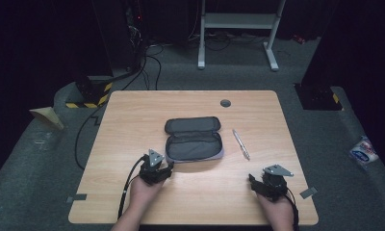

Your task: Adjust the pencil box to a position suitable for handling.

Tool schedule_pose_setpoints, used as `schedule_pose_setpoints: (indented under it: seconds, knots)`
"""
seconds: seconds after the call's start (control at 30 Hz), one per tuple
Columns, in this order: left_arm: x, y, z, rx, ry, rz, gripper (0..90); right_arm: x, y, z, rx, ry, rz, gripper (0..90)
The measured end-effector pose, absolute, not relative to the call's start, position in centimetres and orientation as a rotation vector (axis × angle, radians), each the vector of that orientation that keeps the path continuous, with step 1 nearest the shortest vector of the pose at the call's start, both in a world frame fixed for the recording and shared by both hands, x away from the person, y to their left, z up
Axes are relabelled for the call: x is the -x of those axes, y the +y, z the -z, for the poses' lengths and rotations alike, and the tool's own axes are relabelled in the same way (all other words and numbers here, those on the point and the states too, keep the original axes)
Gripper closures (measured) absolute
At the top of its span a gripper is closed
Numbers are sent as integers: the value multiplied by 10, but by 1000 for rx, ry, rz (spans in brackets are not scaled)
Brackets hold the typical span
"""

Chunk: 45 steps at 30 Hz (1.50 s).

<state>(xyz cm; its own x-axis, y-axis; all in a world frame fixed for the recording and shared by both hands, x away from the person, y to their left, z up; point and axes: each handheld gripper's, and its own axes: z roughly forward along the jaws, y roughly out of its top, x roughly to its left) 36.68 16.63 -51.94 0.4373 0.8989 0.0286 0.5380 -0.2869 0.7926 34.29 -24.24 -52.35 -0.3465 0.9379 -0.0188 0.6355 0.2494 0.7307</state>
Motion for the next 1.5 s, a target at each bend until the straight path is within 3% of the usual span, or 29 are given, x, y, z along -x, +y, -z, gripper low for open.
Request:
schedule_pose_setpoints:
  seconds: [0.17, 0.43, 0.8, 1.0, 1.33, 1.5]
  knots:
    - [-369, 172, 522, -1925, 1262, -638, 468, -343, -243, 523, -1426, 2074, -880, 334]
    - [-362, 182, 526, -2009, 1243, -675, 455, -343, -242, 523, -1432, 2073, -882, 334]
    - [-327, 234, 528, -2004, 1247, -580, 337, -344, -245, 523, -1427, 2087, -897, 340]
    - [-322, 236, 528, -2001, 1272, -583, 273, -345, -243, 523, -1366, 2104, -882, 335]
    - [-322, 236, 528, -1997, 1275, -584, 266, -355, -238, 507, -1385, 2087, -952, 512]
    - [-322, 236, 529, -1991, 1276, -577, 266, -370, -234, 501, -1389, 2102, -953, 515]
